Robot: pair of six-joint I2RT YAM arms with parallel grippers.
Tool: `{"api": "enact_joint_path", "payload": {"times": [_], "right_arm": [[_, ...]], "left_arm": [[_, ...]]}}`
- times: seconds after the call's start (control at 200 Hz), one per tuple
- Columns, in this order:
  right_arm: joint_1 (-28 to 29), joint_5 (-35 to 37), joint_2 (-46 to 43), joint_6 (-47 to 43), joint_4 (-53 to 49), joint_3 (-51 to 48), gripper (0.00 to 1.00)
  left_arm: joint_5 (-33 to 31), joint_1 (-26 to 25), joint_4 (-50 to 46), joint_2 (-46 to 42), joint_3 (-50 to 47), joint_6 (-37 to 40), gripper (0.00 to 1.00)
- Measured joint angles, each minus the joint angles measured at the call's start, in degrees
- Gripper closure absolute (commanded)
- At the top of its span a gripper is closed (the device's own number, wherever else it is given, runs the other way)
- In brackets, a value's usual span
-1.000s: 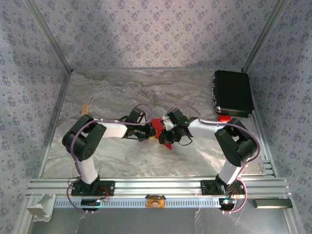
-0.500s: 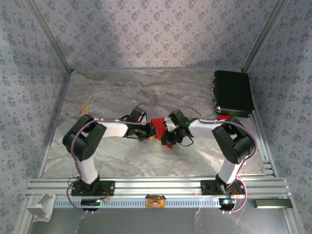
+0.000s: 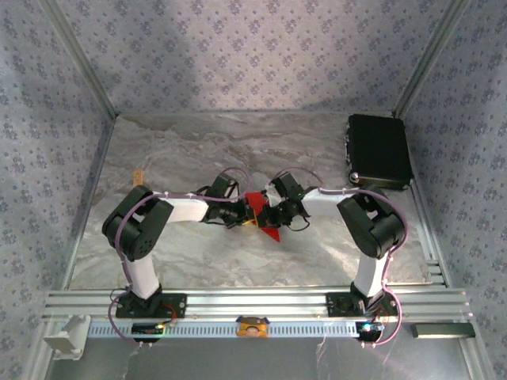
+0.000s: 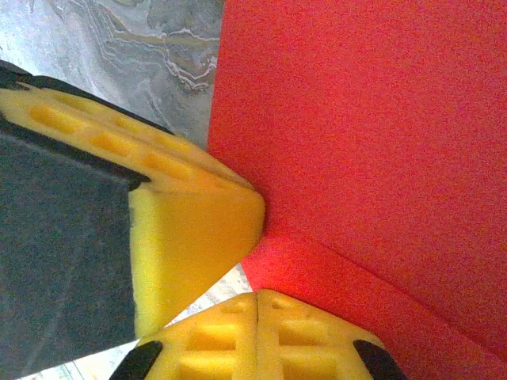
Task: Fold a paper plane with a square sheet of paper (pick it up from the middle)
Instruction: Third fold the triangle at the center of the table.
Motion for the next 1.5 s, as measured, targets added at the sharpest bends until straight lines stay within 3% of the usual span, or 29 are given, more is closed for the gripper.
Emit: {"api": "enact_joint_path", "payload": {"times": [0.635,1.129,1.244,1.394,1.504], "right_arm": [[-4.61,-2.1,-13.73,0.7,4.76,-18.12,0.98],[-5.75,-0.61,-21.51,3.61,3.91,-23.63,0.99],[-5.9,1.29,-24.3,3.67,1.51,-22.32,0.93],[-6.43,2.86,-24.22,2.95,0.17,-17.99,0.72],[-6.67,3.19,-21.51,2.67,0.24,-15.26,0.66]], "left_arm": [[0.15,0.02,-1.18,0.02,0.39,0.63,1.0],[0.39,0.0,-1.2,0.0,0.39,0.59,1.0],[0.2,-0.55,-1.16,-0.07,0.39,0.42,1.0],[-0.85,-1.9,-1.29,-0.55,0.35,-0.35,1.0],[-2.05,-2.91,-2.21,-1.95,0.09,-0.92,0.98]]}}
